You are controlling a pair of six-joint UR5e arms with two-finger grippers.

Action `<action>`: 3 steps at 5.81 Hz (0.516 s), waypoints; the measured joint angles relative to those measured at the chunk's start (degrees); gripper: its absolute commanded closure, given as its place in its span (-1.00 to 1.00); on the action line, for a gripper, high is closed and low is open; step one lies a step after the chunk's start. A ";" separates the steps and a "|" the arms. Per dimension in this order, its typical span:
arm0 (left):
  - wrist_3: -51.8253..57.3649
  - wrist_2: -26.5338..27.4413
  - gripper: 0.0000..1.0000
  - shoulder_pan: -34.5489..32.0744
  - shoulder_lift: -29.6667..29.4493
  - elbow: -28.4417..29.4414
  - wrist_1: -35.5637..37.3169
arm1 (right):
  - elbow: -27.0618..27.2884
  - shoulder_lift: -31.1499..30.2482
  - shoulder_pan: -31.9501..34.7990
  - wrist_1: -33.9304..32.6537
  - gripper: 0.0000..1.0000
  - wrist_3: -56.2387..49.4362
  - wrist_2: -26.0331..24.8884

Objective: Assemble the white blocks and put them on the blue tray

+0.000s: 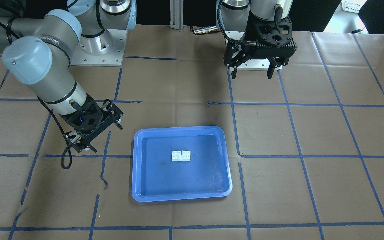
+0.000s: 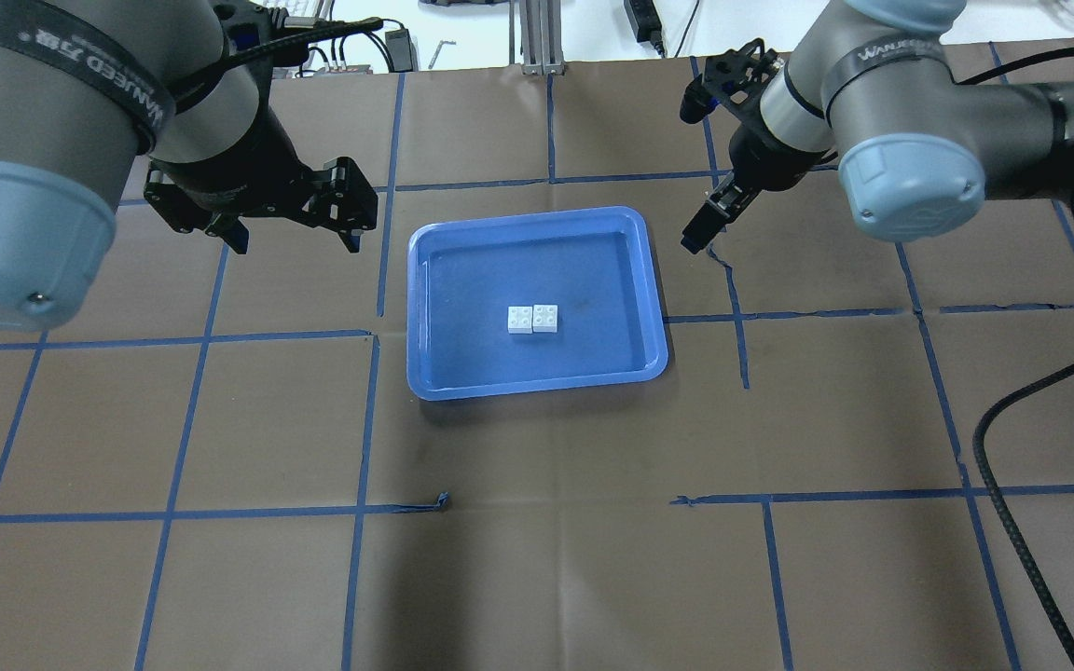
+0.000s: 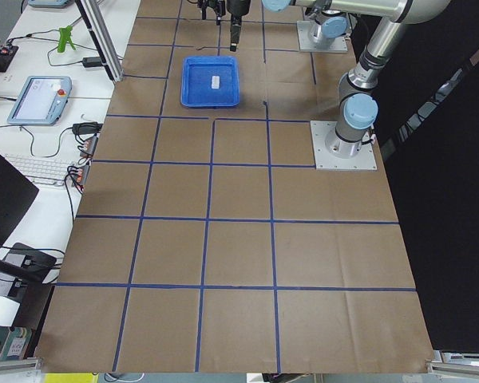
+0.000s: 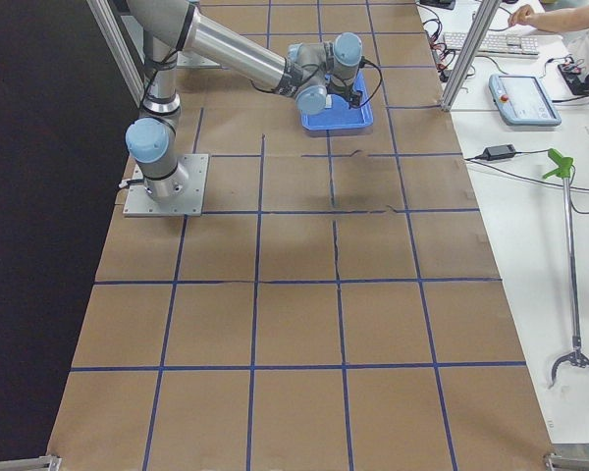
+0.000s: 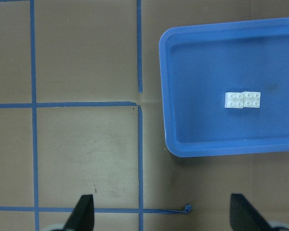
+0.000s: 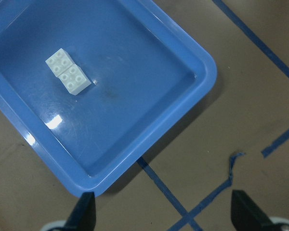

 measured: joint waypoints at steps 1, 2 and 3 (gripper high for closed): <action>0.00 0.01 -0.99 0.00 0.00 0.00 0.00 | -2.68 -1.77 -0.01 5.04 -1.00 10.41 -4.58; 0.00 -0.01 -0.99 0.00 0.00 0.00 0.00 | -6.19 -3.14 0.01 11.17 -1.00 20.70 -8.30; 0.00 -0.03 -0.99 0.00 0.00 0.00 0.00 | -10.14 -3.76 0.03 17.64 -1.00 28.05 -9.80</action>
